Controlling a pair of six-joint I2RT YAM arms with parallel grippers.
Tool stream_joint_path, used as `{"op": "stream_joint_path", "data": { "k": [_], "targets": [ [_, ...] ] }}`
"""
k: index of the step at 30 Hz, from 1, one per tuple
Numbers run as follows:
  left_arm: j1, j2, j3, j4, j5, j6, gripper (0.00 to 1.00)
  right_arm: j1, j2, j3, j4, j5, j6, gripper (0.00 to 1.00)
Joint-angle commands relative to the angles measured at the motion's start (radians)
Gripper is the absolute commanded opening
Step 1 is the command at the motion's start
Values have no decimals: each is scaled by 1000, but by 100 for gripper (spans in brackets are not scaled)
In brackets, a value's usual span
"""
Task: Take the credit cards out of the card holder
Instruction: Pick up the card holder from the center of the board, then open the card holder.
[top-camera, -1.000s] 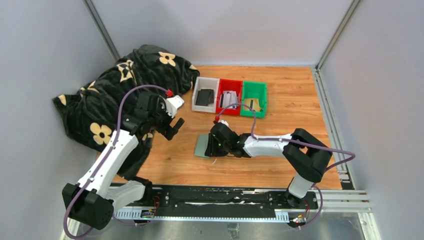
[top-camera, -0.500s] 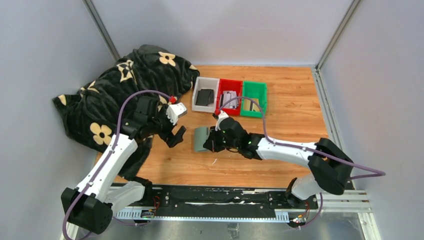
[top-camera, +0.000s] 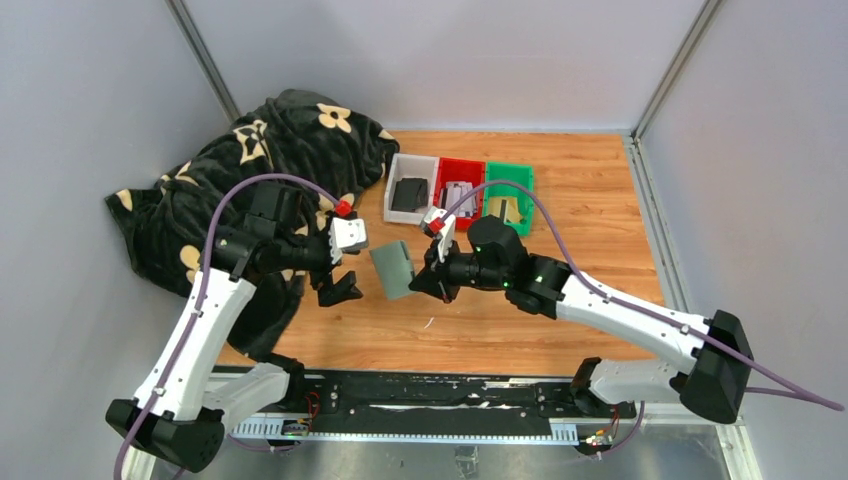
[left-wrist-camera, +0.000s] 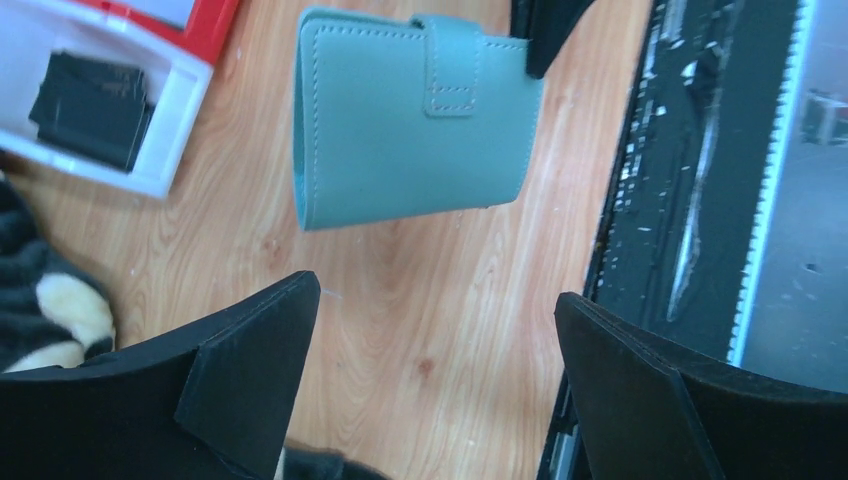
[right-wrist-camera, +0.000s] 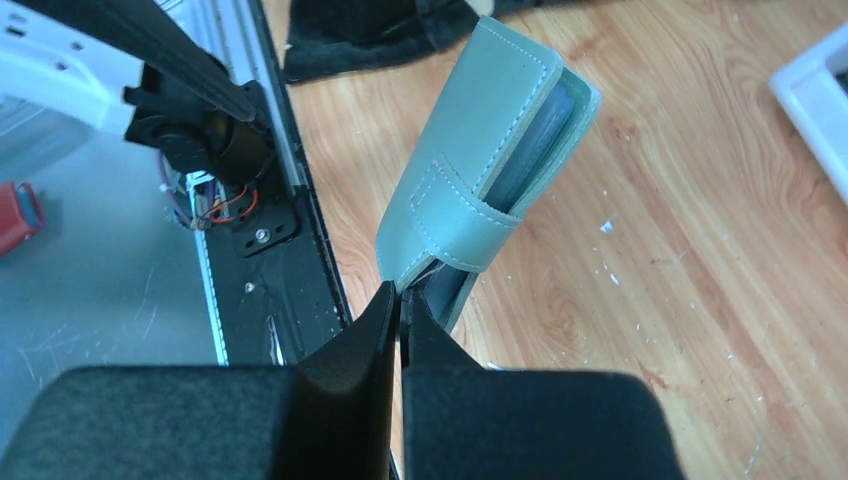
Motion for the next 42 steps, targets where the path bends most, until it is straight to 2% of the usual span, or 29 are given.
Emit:
{"op": "stream_joint_path", "data": {
  "k": [1, 7, 14, 18, 25, 34, 40, 42],
  "targets": [
    [-1, 14, 79, -149, 154, 71, 100, 18, -48, 51, -80, -106, -126, 0],
    [-12, 31, 77, -149, 260, 3, 99, 99, -37, 136, -136, -92, -187, 0],
    [-23, 31, 64, -150, 197, 9, 100, 162, -22, 224, -204, -66, -264, 0],
    [-24, 30, 88, -150, 204, 6, 100, 180, -6, 251, -242, -64, -290, 0],
    [-24, 24, 150, -151, 113, 24, 100, 201, -9, 264, -303, -43, -308, 0],
    [-38, 31, 61, -215, 179, 30, 100, 227, 3, 306, -294, -3, -351, 0],
    [-38, 37, 55, -214, 183, 52, 100, 250, 10, 332, -295, 43, -378, 0],
    [-38, 37, 53, -214, 203, 59, 93, 254, 9, 329, -280, 54, -379, 0]
  ]
}}
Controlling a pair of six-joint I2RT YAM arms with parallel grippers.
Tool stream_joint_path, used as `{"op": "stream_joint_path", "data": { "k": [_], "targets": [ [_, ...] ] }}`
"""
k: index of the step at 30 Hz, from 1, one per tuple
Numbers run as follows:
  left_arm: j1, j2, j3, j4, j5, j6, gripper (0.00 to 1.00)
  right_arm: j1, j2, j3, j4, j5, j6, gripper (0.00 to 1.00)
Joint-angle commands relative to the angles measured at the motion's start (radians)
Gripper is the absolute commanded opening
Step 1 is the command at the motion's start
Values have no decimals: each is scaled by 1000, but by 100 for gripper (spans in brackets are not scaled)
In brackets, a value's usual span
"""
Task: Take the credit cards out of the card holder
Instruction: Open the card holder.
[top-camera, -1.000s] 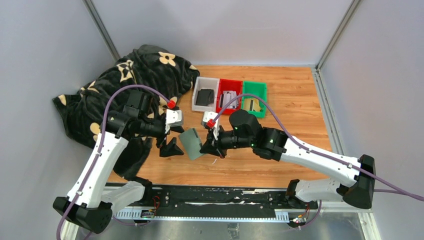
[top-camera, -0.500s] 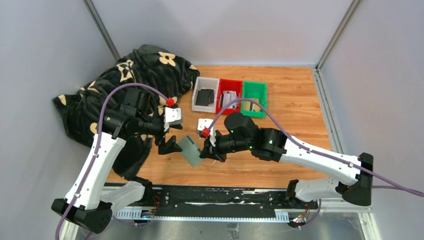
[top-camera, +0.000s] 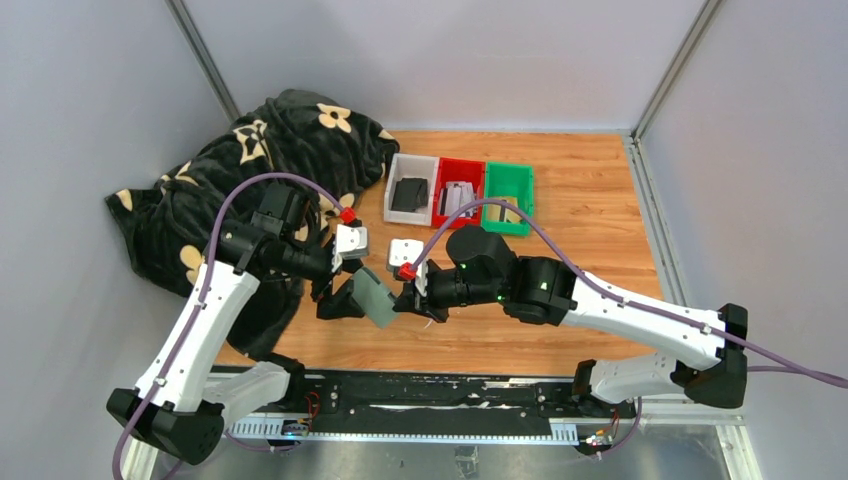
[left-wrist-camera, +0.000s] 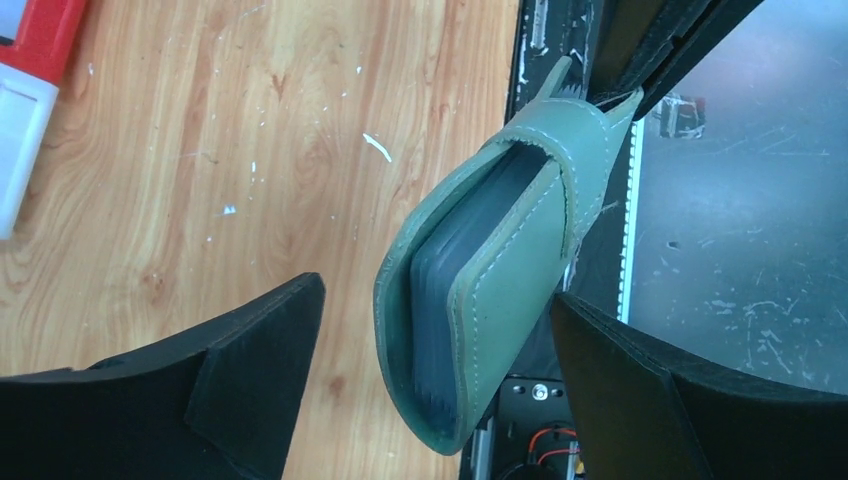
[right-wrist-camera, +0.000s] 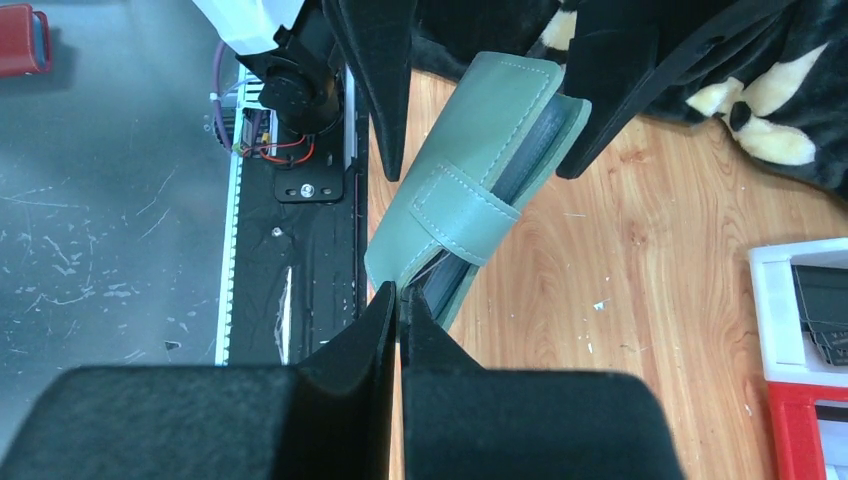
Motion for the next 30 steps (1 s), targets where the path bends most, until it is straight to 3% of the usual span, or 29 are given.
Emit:
{"op": "stream_joint_path", "data": {
  "k": [1, 3, 5, 7, 8, 10, 14, 16, 19, 23, 25, 30],
  "targets": [
    [-9, 1, -1, -18, 56, 27, 86, 22, 0, 31, 35, 48, -32, 0],
    [-9, 5, 14, -18, 67, 37, 68, 23, 6, 27, 51, 78, -18, 0],
    [-9, 3, 29, -18, 63, 59, 37, 24, 9, 18, 66, 121, 5, 2],
    [-9, -5, 40, -17, 45, 83, 20, 23, 4, 2, 89, 171, 35, 14],
    [-9, -9, 42, -19, 35, 93, 16, 22, -1, -11, 104, 198, 51, 27],
    [-9, -17, 45, -18, 19, 101, 13, 22, -21, -40, 136, 247, 75, 45],
    [-9, -51, 35, -20, 24, 168, 8, 14, -65, -77, 183, 274, 106, 60],
    [-9, -103, 23, -19, 21, 296, 0, -14, -85, -80, 184, 159, 138, 64],
    [-9, -218, -20, -18, -3, 554, 0, -51, -111, -83, 184, 27, 202, 67],
    [-9, -350, -98, 4, -98, 898, 0, -111, -117, -79, 171, 22, 339, 69],
    [-9, -440, -201, 155, -138, 987, 0, -142, -89, -53, 131, 62, 454, 70],
    [-9, -648, -444, 675, -109, 971, 0, -156, -35, -81, 138, 61, 721, 71]
  ]
}}
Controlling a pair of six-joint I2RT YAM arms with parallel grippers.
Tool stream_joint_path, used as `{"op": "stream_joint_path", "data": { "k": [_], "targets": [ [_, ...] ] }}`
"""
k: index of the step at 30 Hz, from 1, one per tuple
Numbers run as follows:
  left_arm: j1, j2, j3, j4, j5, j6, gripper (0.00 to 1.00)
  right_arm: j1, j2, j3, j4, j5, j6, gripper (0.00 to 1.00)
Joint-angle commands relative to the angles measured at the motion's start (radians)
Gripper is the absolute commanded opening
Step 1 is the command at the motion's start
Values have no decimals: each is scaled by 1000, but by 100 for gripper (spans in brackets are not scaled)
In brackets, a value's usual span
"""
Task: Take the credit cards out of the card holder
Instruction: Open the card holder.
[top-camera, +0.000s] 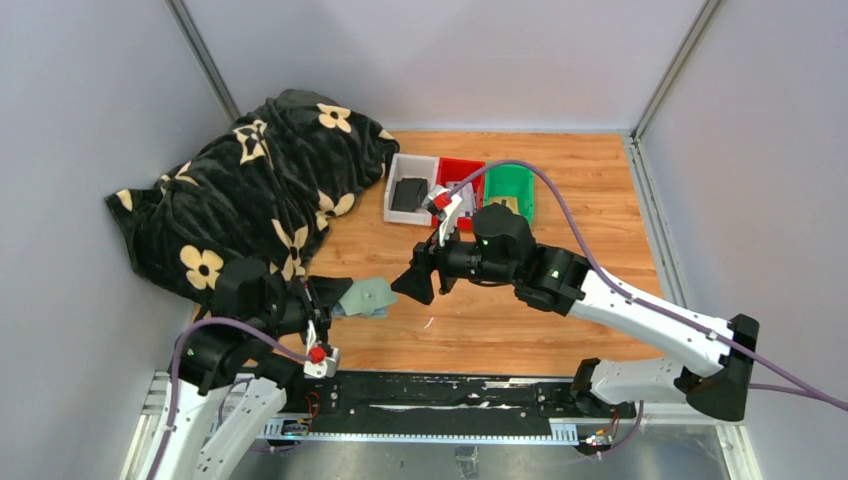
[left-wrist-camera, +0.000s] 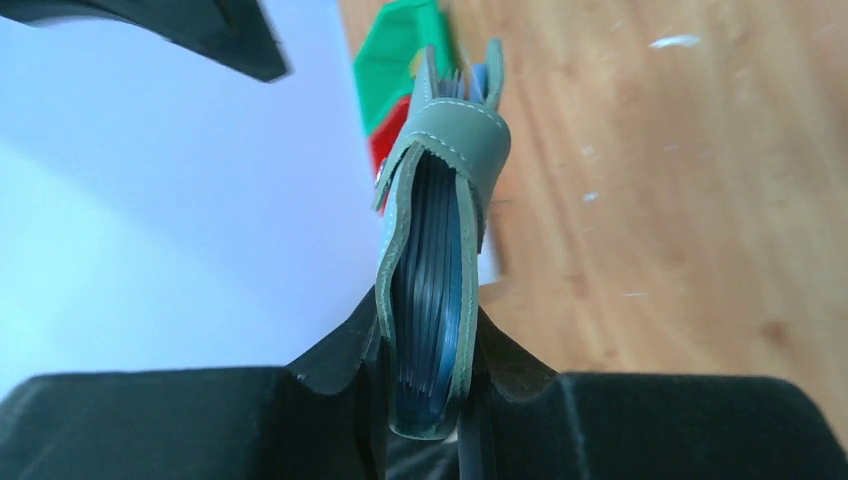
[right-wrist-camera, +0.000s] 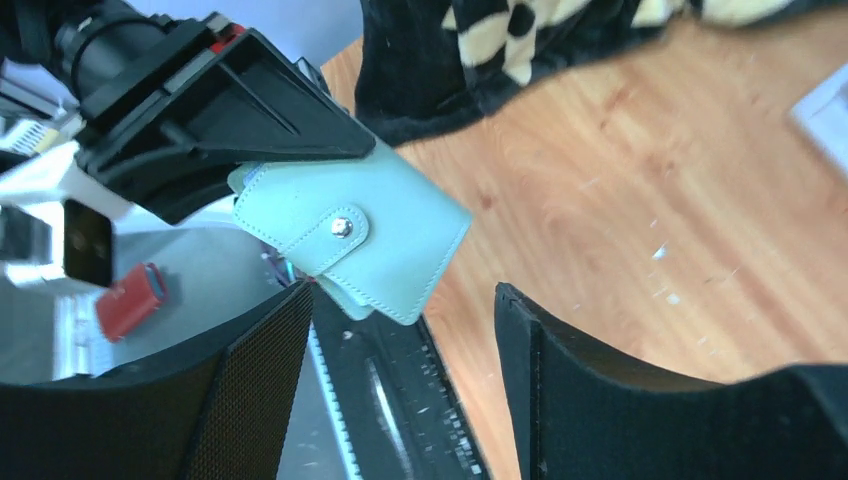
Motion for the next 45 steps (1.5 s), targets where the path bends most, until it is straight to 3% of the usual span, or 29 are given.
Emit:
{"op": "stream_joint_path", "data": {
  "k": [1, 6, 14, 20, 26, 30, 36, 40, 42, 44, 45],
  "targets": [
    [-4, -102, -133, 483, 20, 119, 0, -17, 30, -37, 27, -27, 284, 74],
    [-3, -168, -219, 685, 76, 123, 0, -31, 15, -102, 92, -18, 366, 75],
    [-4, -219, -314, 903, 191, 131, 0, -76, 32, -191, 406, -211, 522, 72],
    [-3, -224, -317, 868, 183, 183, 0, -79, -27, -244, 551, -326, 534, 72],
    [-4, -224, -325, 889, 205, 170, 0, -113, -133, -323, 567, -275, 521, 78],
    [-4, -227, -360, 1015, 241, 125, 0, -127, -85, -287, 554, -256, 521, 79],
    [-4, -217, -354, 1027, 243, 133, 0, -127, 3, -282, 679, -296, 584, 79],
    [-3, -215, -347, 985, 235, 148, 0, -127, 35, -298, 819, -338, 663, 69],
    [-4, -214, -325, 872, 231, 189, 14, -128, 48, -290, 829, -357, 692, 52],
    [-4, -207, -296, 739, 218, 208, 52, -128, 63, -278, 840, -385, 699, 34],
    [-4, -201, -283, 668, 201, 207, 79, -129, 67, -276, 840, -396, 697, 25]
  ]
}}
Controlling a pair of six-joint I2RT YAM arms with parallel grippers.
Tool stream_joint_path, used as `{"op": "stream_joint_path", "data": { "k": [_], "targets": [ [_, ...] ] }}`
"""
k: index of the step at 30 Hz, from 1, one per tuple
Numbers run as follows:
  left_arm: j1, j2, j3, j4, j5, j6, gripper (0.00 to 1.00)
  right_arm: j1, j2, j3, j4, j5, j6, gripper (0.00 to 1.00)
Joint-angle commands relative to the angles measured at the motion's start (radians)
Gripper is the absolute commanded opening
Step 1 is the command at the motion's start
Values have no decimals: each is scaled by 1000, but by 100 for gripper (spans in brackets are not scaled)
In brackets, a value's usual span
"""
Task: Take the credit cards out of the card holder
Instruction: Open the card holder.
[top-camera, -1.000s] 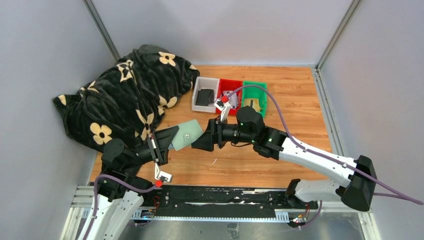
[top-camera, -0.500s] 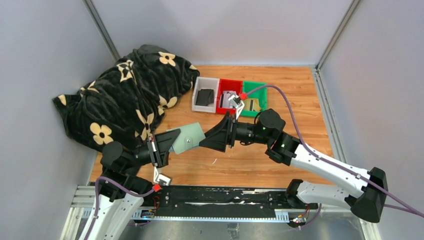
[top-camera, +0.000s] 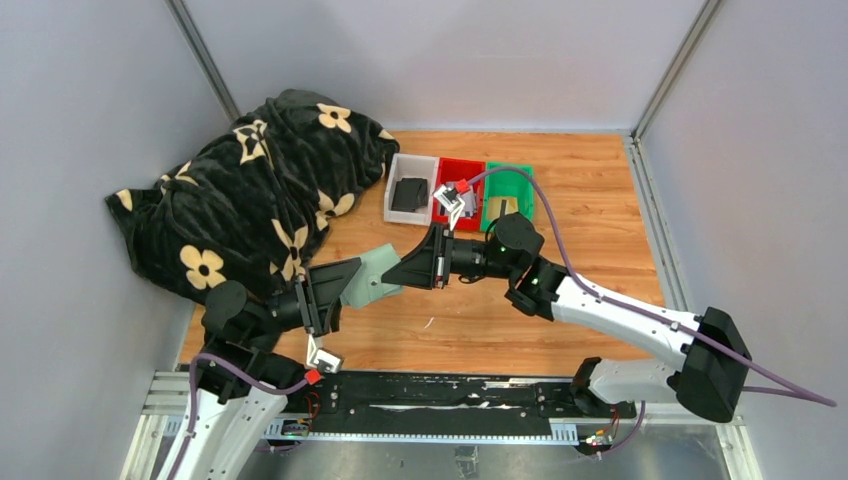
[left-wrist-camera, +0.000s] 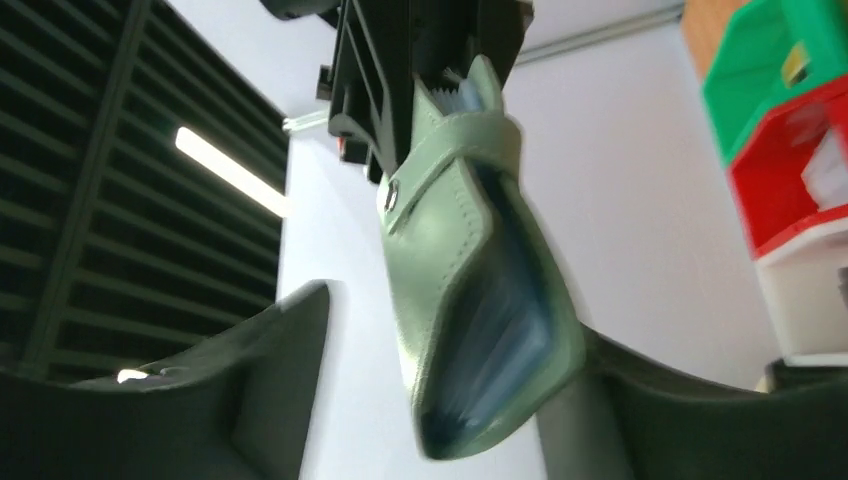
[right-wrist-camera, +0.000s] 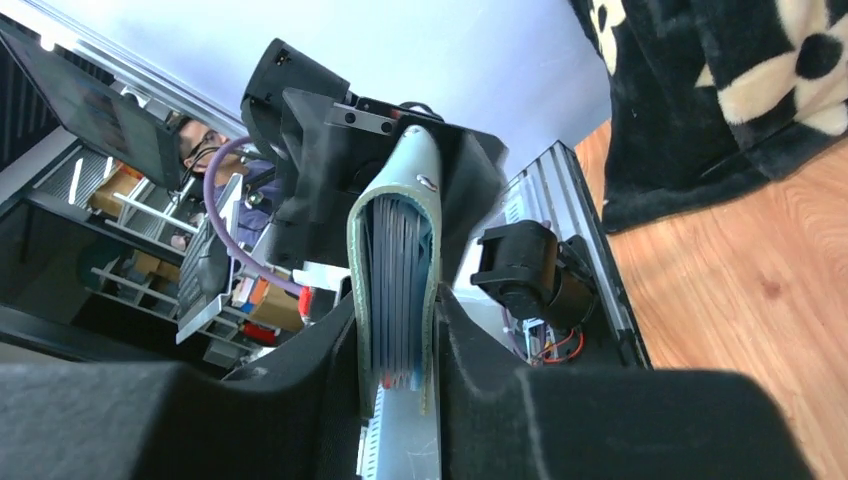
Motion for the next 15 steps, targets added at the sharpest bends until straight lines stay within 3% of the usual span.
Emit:
{"op": "stream_joint_path", "data": {
  "k": [1, 3, 6, 8, 11, 15],
  "targets": [
    [-4, 21, 75, -311, -20, 31, 98, -17, 23, 22, 77, -58, 43, 19],
    [-4, 30, 100, -355, -72, -133, 100, -32, 5, 45, -37, -58, -26, 10],
    [-4, 63, 167, -365, -180, -584, 100, -51, -52, 110, -351, 16, -245, 7],
    [-4, 131, 257, -462, -235, -885, 100, -51, -83, 140, -484, 81, -426, 6],
    [-4, 282, 405, -708, -169, -1089, 100, -51, -90, 172, -616, 118, -557, 6],
    [-4, 385, 459, -773, -22, -1343, 100, -50, -58, 201, -659, 62, -617, 6]
  ]
}}
